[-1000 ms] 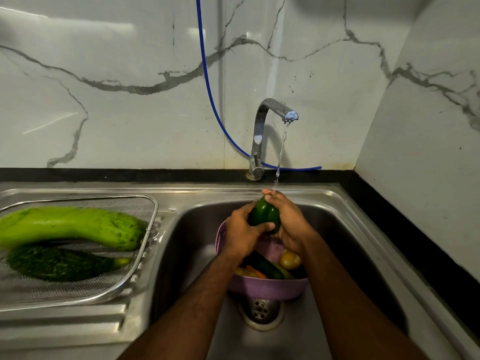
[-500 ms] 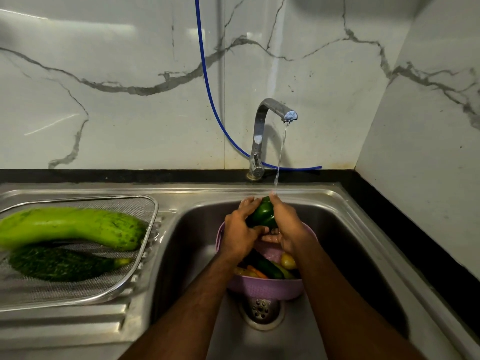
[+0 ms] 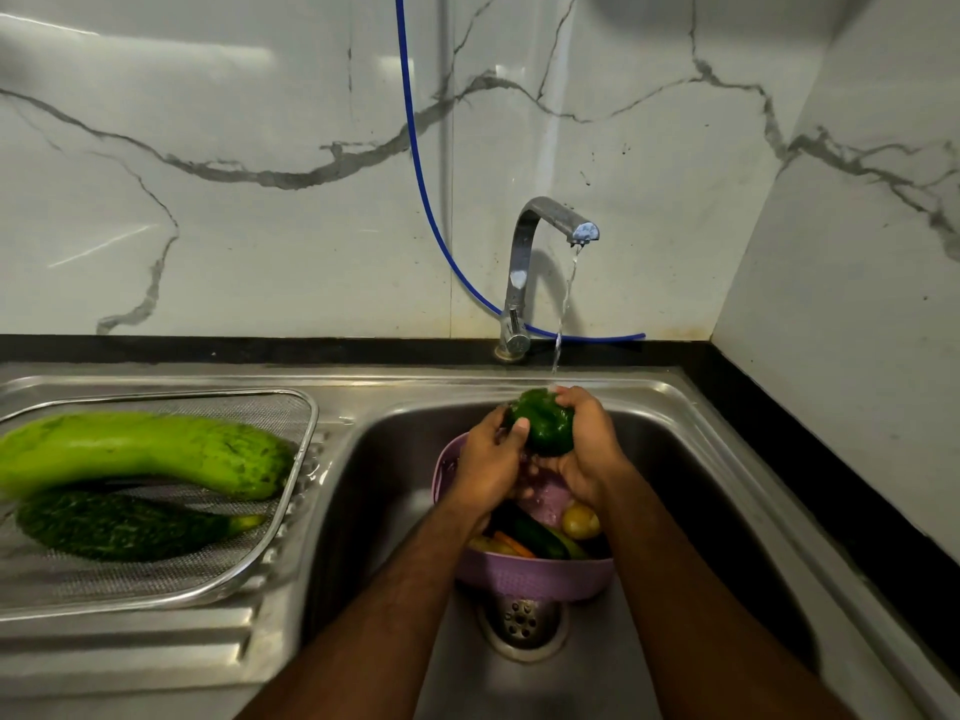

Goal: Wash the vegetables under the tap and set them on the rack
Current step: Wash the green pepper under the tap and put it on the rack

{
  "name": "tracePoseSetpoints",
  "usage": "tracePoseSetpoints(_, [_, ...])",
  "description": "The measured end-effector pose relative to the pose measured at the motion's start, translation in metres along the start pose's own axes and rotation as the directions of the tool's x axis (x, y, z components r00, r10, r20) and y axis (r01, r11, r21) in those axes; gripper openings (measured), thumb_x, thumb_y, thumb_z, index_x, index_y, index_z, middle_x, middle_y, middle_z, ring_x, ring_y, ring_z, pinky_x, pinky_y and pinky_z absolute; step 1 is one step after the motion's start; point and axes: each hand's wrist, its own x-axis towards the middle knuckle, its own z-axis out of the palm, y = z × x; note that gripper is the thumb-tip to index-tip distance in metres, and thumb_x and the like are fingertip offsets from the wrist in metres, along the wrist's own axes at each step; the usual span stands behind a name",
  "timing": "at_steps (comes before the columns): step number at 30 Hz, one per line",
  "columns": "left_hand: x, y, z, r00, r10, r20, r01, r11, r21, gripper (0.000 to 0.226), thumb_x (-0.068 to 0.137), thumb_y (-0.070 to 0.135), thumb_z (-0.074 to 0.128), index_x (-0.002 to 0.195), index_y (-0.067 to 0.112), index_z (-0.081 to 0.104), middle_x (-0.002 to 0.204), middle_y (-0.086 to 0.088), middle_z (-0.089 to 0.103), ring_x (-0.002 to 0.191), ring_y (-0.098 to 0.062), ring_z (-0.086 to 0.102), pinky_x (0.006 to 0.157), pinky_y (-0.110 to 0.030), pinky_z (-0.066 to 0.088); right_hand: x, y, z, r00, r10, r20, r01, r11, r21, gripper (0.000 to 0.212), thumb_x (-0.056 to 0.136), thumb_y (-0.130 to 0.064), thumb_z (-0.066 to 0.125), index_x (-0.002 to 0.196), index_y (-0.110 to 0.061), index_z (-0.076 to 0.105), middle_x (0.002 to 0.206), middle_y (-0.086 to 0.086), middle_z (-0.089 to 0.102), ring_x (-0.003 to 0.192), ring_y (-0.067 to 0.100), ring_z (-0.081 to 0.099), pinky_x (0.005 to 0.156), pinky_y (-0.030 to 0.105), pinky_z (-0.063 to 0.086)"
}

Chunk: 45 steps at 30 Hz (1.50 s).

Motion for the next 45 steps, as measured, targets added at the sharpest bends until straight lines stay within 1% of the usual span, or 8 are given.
tracePoseSetpoints(11, [0.002, -0.007, -0.003, 0.99, 0.141, 0.024, -0.141, 0.99, -0.004, 0.075, 0.074, 0.009, 0.084, 0.138, 0.029, 0.051, 0.127, 0.005, 0.065, 0.117, -0.01, 0.063, 0.098, -0.039, 0.056, 0.008, 0.01, 0.002, 0.967, -0.254, -0.017, 0.227, 0.893, -0.389, 0.041, 0.091, -0.031, 0.076, 0.121, -0.02, 0.05, 0.113, 0.004, 0.064, 0.105, 0.019, 0.067, 0.094, 0.043, 0.059])
tracePoseSetpoints(15, [-0.002, -0.007, 0.003, 0.972, 0.205, 0.111, -0.212, 0.976, 0.055, 0.083, 0.071, -0.007, 0.081, 0.138, 0.029, 0.046, 0.125, 0.02, 0.057, 0.109, 0.018, 0.055, 0.091, -0.018, 0.054, 0.008, 0.006, -0.001, 0.931, -0.321, -0.172, 0.239, 0.894, -0.378, 0.042, 0.093, -0.041, 0.073, 0.119, -0.02, 0.048, 0.107, 0.002, 0.06, 0.096, 0.015, 0.062, 0.078, 0.032, 0.055])
tracePoseSetpoints(19, [0.0, -0.009, 0.003, 0.974, 0.196, 0.11, -0.203, 0.978, 0.055, 0.09, 0.072, 0.001, 0.084, 0.147, 0.027, 0.043, 0.139, 0.009, 0.055, 0.125, -0.005, 0.054, 0.102, -0.03, 0.052, 0.012, 0.004, 0.0, 0.956, -0.263, -0.128, 0.197, 0.903, -0.382, 0.026, 0.103, -0.044, 0.054, 0.117, -0.023, 0.061, 0.109, 0.003, 0.064, 0.104, 0.02, 0.063, 0.099, 0.045, 0.054])
tracePoseSetpoints(25, [-0.002, 0.001, -0.001, 0.993, -0.04, 0.113, 0.074, 0.945, -0.319, 0.047, 0.091, 0.005, 0.067, 0.135, 0.014, 0.055, 0.119, -0.012, 0.071, 0.104, -0.03, 0.071, 0.095, -0.051, 0.056, 0.008, 0.002, -0.003, 0.984, -0.074, 0.16, 0.094, 0.988, -0.119, 0.03, 0.108, -0.026, 0.044, 0.126, -0.029, 0.069, 0.129, 0.012, 0.065, 0.119, 0.035, 0.066, 0.095, 0.052, 0.059])
tracePoseSetpoints(29, [-0.004, 0.004, 0.0, 0.982, -0.068, 0.177, 0.13, 0.922, -0.365, 0.031, 0.099, 0.013, 0.057, 0.13, 0.008, 0.057, 0.106, -0.017, 0.073, 0.076, -0.024, 0.071, 0.074, -0.033, 0.059, 0.005, 0.002, -0.002, 0.97, -0.166, 0.177, 0.197, 0.965, -0.176, 0.027, 0.106, -0.03, 0.049, 0.114, -0.031, 0.075, 0.128, 0.015, 0.066, 0.111, 0.031, 0.068, 0.068, 0.033, 0.06])
tracePoseSetpoints(35, [-0.002, 0.008, 0.001, 0.974, -0.123, 0.19, 0.199, 0.866, -0.459, 0.033, 0.103, 0.021, 0.048, 0.128, 0.0, 0.055, 0.084, -0.013, 0.071, 0.064, -0.018, 0.065, 0.067, -0.029, 0.055, 0.012, 0.004, -0.003, 0.957, -0.282, 0.074, 0.29, 0.942, -0.167, 0.021, 0.103, -0.031, 0.057, 0.111, -0.025, 0.075, 0.118, 0.01, 0.071, 0.113, 0.029, 0.067, 0.1, 0.048, 0.056])
tracePoseSetpoints(40, [-0.001, 0.008, 0.003, 0.982, -0.095, 0.16, 0.158, 0.88, -0.448, 0.05, 0.098, -0.003, 0.051, 0.139, 0.025, 0.046, 0.121, -0.01, 0.066, 0.097, -0.025, 0.07, 0.089, -0.043, 0.059, 0.017, 0.008, -0.006, 0.996, -0.056, 0.066, 0.064, 0.991, -0.118, 0.048, 0.096, -0.057, 0.056, 0.127, -0.022, 0.066, 0.12, 0.014, 0.072, 0.109, 0.032, 0.071, 0.09, 0.048, 0.06])
tracePoseSetpoints(45, [-0.001, -0.002, -0.002, 1.0, 0.011, 0.016, -0.01, 0.997, -0.074, 0.082, 0.086, -0.014, 0.059, 0.147, 0.034, 0.035, 0.137, 0.0, 0.054, 0.125, -0.019, 0.056, 0.102, -0.047, 0.052, 0.013, 0.003, -0.005, 0.998, -0.065, 0.017, 0.067, 0.933, -0.354, 0.043, 0.099, -0.061, 0.049, 0.125, -0.029, 0.062, 0.124, 0.009, 0.065, 0.112, 0.027, 0.064, 0.101, 0.05, 0.053])
